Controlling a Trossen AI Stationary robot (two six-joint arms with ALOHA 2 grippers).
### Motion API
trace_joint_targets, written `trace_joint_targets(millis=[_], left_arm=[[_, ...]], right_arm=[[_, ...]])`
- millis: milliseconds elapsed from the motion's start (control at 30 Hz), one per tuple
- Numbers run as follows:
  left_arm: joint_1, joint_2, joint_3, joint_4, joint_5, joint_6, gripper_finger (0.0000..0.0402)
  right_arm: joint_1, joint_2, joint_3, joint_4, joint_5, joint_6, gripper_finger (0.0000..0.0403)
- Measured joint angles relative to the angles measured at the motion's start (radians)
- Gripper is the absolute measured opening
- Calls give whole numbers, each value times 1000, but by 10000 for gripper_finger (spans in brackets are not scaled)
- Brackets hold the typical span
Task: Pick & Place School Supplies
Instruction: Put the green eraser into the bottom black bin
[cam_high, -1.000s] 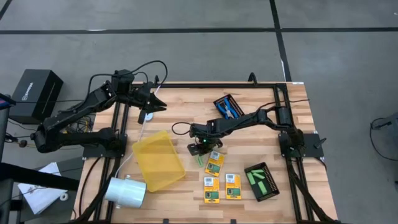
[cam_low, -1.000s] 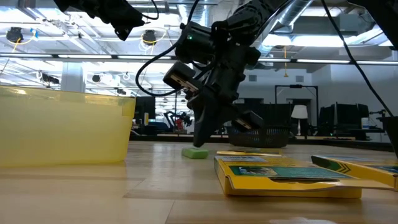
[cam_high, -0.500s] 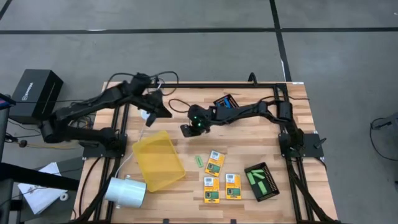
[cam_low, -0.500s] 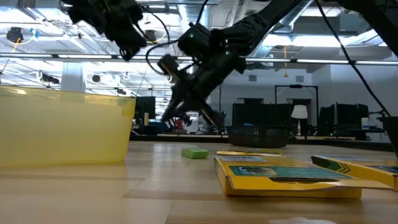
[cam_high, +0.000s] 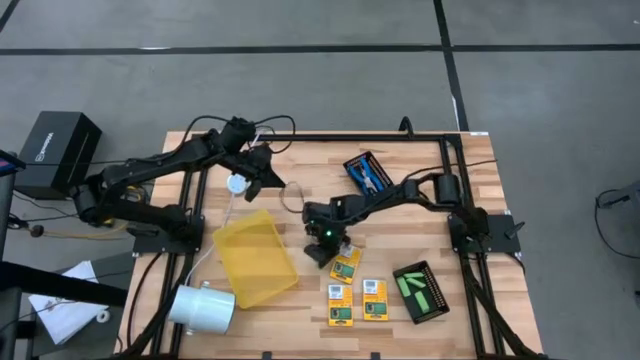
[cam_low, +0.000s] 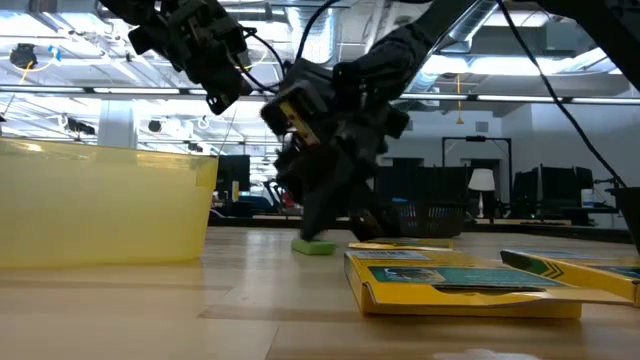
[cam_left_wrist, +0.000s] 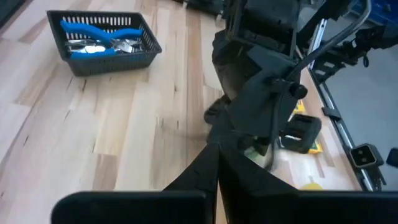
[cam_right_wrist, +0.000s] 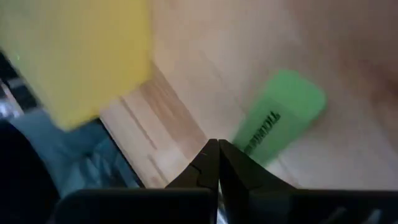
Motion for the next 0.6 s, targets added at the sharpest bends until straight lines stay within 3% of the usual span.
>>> trace_joint_targets(millis=[100,300,600], left_arm=[[0,-2,0,-1,1,-12,1],[0,-2,0,11,-25,-28,1],[0,-2,0,19,-41,-28,1]], right_arm=[[15,10,3,12,-26,-68,0],[17,-26,-2,30,40,-177,0],[-77,-124,1,-32,155,-285,0]])
